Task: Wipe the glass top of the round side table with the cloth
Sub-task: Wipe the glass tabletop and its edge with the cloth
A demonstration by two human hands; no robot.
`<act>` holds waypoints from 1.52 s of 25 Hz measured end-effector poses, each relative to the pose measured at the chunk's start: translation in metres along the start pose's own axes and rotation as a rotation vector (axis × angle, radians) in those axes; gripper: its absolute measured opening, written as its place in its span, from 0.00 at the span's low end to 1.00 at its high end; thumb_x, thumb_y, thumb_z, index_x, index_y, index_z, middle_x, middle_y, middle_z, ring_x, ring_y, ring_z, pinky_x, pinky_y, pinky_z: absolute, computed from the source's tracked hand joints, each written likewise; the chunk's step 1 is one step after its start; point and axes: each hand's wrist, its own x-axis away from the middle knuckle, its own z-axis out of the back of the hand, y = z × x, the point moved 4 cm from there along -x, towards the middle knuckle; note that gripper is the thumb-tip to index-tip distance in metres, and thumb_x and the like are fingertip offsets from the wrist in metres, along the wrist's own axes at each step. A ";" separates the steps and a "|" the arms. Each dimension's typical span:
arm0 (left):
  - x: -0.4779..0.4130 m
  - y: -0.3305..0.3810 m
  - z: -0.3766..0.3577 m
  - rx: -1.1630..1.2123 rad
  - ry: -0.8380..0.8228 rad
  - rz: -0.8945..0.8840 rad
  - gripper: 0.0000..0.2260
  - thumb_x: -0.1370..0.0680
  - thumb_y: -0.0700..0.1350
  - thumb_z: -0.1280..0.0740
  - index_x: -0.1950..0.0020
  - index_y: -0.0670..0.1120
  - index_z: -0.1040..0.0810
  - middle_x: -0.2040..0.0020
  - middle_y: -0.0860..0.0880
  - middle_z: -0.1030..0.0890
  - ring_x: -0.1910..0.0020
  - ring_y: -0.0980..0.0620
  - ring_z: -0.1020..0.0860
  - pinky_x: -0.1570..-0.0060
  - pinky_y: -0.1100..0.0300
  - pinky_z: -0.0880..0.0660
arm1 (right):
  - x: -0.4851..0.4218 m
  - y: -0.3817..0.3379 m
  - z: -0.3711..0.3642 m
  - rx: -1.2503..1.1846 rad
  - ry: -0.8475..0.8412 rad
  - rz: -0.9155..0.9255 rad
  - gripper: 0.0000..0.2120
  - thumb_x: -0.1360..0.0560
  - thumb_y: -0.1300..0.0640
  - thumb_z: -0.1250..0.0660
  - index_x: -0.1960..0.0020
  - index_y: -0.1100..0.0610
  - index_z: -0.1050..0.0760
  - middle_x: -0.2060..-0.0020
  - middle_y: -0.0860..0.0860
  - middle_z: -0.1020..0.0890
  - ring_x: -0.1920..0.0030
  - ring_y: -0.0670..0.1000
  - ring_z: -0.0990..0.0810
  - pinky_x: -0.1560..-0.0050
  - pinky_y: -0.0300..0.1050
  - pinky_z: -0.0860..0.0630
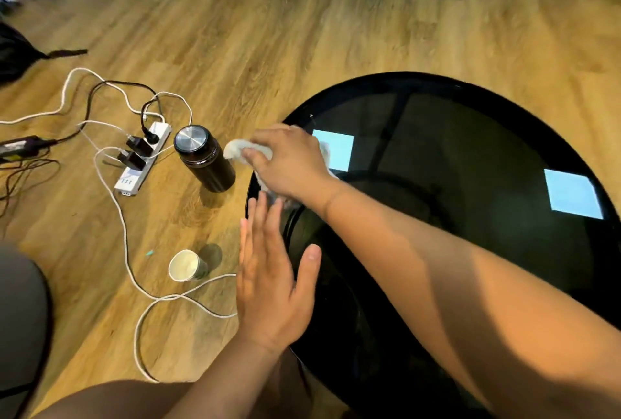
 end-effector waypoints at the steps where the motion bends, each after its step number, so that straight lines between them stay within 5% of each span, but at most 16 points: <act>1: 0.000 0.001 0.002 0.037 0.030 -0.002 0.27 0.20 0.57 0.46 0.23 0.46 0.43 0.19 0.44 0.45 0.19 0.49 0.50 0.22 0.49 0.50 | 0.013 -0.006 0.000 -0.123 -0.045 -0.011 0.12 0.22 0.47 0.36 0.42 0.47 0.19 0.44 0.48 0.17 0.42 0.53 0.22 0.46 0.44 0.31; 5: 0.008 0.013 0.009 0.076 0.145 -0.131 0.21 0.20 0.51 0.42 0.30 0.44 0.37 0.29 0.42 0.38 0.27 0.42 0.37 0.28 0.49 0.37 | 0.065 -0.004 0.014 -0.646 -0.217 -0.168 0.09 0.21 0.49 0.35 0.49 0.49 0.17 0.56 0.46 0.14 0.51 0.48 0.18 0.47 0.46 0.23; 9: 0.027 0.041 0.018 0.225 0.145 -0.190 0.17 0.21 0.48 0.41 0.36 0.40 0.31 0.38 0.42 0.32 0.36 0.57 0.32 0.34 0.64 0.34 | 0.140 0.032 0.029 -1.003 -0.244 -0.496 0.08 0.19 0.51 0.36 0.50 0.51 0.19 0.56 0.48 0.16 0.53 0.48 0.19 0.49 0.43 0.23; 12: 0.041 0.059 0.028 0.384 0.094 0.118 0.13 0.19 0.51 0.43 0.40 0.45 0.26 0.43 0.48 0.27 0.44 0.66 0.28 0.45 0.72 0.32 | 0.204 0.049 0.043 -1.489 -0.226 -0.740 0.18 0.21 0.46 0.35 0.40 0.58 0.20 0.41 0.60 0.19 0.38 0.59 0.22 0.33 0.57 0.29; 15: 0.063 0.080 0.018 0.682 -0.234 0.550 0.12 0.20 0.52 0.36 0.40 0.47 0.23 0.44 0.51 0.18 0.45 0.59 0.21 0.45 0.65 0.27 | 0.245 0.037 0.077 -1.866 -0.156 -0.781 0.36 0.26 0.33 0.42 0.36 0.61 0.21 0.37 0.63 0.21 0.37 0.63 0.21 0.36 0.60 0.26; 17: 0.080 0.100 0.013 0.926 -0.393 0.644 0.10 0.20 0.51 0.34 0.43 0.48 0.18 0.48 0.50 0.14 0.46 0.51 0.17 0.44 0.55 0.22 | 0.263 0.024 0.099 -1.781 -0.139 -0.709 0.33 0.26 0.34 0.39 0.37 0.61 0.20 0.39 0.63 0.19 0.40 0.62 0.19 0.38 0.59 0.24; 19: 0.090 0.112 0.023 1.008 -0.348 0.628 0.08 0.21 0.46 0.32 0.45 0.47 0.17 0.50 0.48 0.13 0.47 0.47 0.16 0.46 0.50 0.20 | 0.278 0.015 0.111 -1.581 -0.149 -0.661 0.27 0.26 0.46 0.31 0.33 0.59 0.25 0.37 0.63 0.20 0.37 0.62 0.21 0.33 0.62 0.28; 22: 0.082 0.113 0.043 0.955 -0.188 0.581 0.06 0.22 0.43 0.32 0.46 0.48 0.18 0.51 0.50 0.13 0.50 0.51 0.15 0.48 0.53 0.20 | 0.277 0.018 0.122 -1.132 -0.075 -0.547 0.25 0.29 0.52 0.30 0.33 0.54 0.26 0.39 0.54 0.18 0.39 0.57 0.19 0.33 0.61 0.27; 28: 0.008 0.061 0.049 0.694 0.020 0.553 0.03 0.20 0.47 0.35 0.51 0.49 0.23 0.58 0.54 0.18 0.60 0.59 0.20 0.58 0.58 0.25 | 0.175 0.046 0.096 -0.785 -0.037 -0.427 0.13 0.22 0.62 0.36 0.42 0.49 0.23 0.46 0.49 0.17 0.45 0.48 0.18 0.44 0.51 0.20; 30: -0.023 0.030 0.041 0.465 0.052 0.531 0.05 0.21 0.50 0.34 0.48 0.52 0.25 0.52 0.57 0.19 0.53 0.59 0.22 0.52 0.57 0.26 | 0.108 0.047 0.083 -0.742 -0.037 -0.369 0.14 0.22 0.66 0.39 0.47 0.49 0.24 0.50 0.50 0.18 0.51 0.44 0.17 0.52 0.44 0.19; 33: -0.048 -0.005 0.037 0.154 0.066 0.552 0.17 0.22 0.56 0.37 0.35 0.52 0.30 0.42 0.57 0.29 0.41 0.58 0.31 0.44 0.60 0.35 | 0.023 0.029 0.069 -0.576 -0.093 -0.268 0.11 0.23 0.66 0.38 0.48 0.52 0.25 0.50 0.54 0.19 0.53 0.49 0.18 0.54 0.50 0.21; 36: -0.044 -0.018 0.029 0.312 -0.052 0.756 0.19 0.21 0.57 0.38 0.31 0.59 0.34 0.35 0.59 0.27 0.35 0.57 0.28 0.35 0.55 0.32 | -0.032 -0.005 0.051 -0.639 -0.306 -0.252 0.15 0.24 0.63 0.36 0.42 0.48 0.28 0.50 0.48 0.19 0.50 0.46 0.18 0.49 0.47 0.22; 38: -0.039 -0.026 0.031 0.360 -0.103 0.853 0.17 0.21 0.58 0.41 0.32 0.64 0.34 0.35 0.58 0.23 0.35 0.52 0.26 0.35 0.47 0.29 | -0.059 -0.018 0.034 -0.331 -0.456 -0.122 0.24 0.23 0.62 0.35 0.31 0.45 0.35 0.44 0.44 0.23 0.50 0.39 0.22 0.50 0.40 0.23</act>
